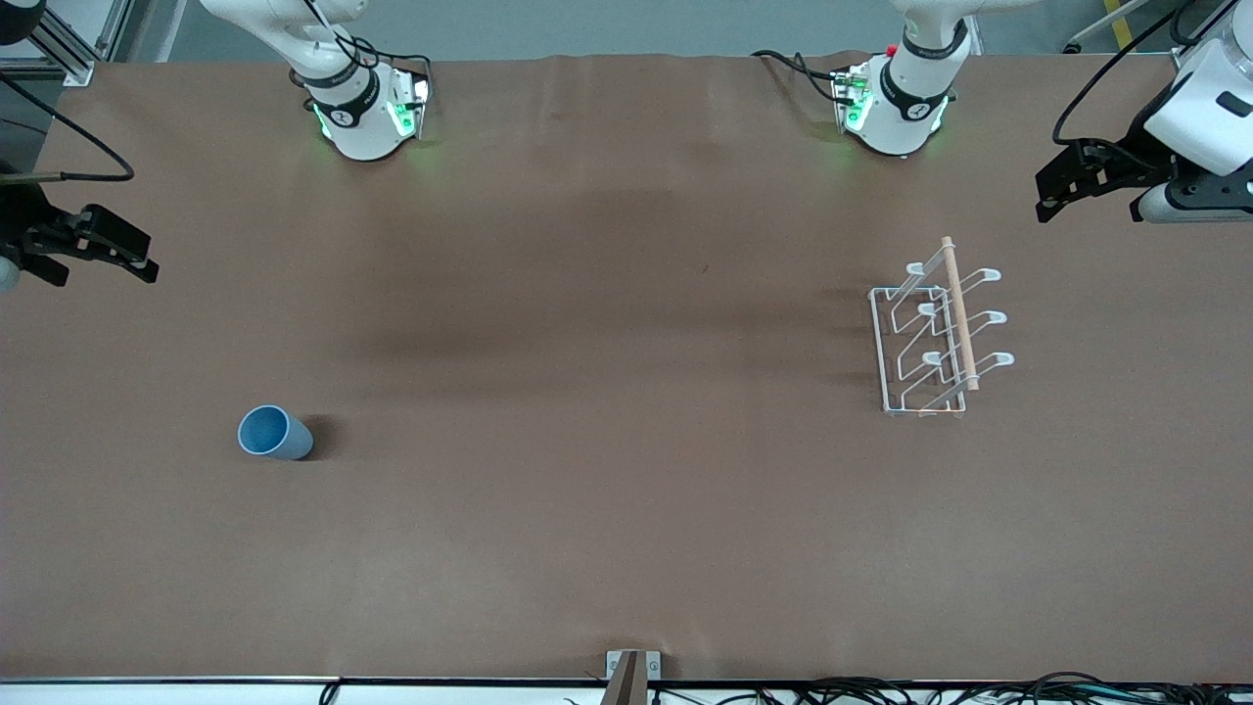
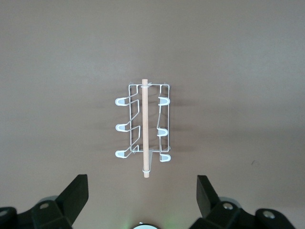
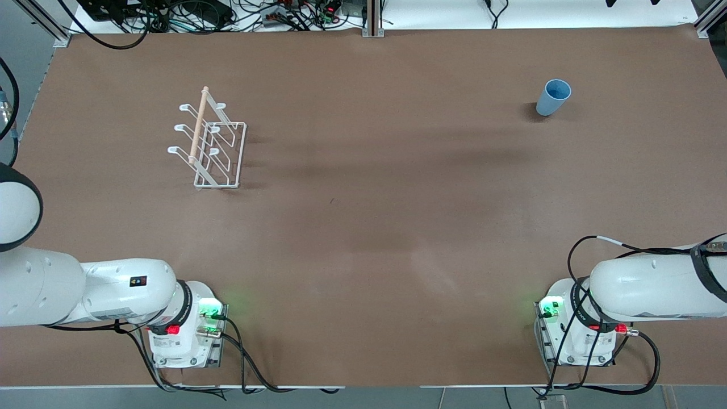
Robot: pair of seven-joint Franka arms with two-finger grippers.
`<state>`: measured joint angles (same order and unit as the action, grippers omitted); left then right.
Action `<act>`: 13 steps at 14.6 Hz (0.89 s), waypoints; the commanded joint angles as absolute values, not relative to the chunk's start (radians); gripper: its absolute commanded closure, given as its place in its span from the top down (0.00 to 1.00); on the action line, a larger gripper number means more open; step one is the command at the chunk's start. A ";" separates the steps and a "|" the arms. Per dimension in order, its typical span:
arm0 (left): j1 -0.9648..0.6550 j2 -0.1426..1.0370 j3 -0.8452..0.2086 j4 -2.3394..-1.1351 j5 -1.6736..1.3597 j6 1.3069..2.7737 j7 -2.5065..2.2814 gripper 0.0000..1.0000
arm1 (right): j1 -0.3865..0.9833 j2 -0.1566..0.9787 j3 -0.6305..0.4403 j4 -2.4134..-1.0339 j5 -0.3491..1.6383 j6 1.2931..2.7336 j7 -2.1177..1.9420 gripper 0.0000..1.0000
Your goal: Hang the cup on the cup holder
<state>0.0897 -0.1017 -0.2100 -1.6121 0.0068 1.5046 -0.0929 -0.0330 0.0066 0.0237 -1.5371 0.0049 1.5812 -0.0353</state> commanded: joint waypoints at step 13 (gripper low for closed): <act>0.101 -0.092 -0.198 -1.583 -0.015 1.471 -0.075 1.00 | -0.048 0.021 0.032 -1.539 0.021 1.598 -0.046 1.00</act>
<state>0.0973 -0.1015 -0.1998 -1.6088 -0.0128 1.4916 -0.0929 -0.0330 0.0106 0.0236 -1.5372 0.0049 1.5858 -0.0353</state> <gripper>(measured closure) 0.000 0.000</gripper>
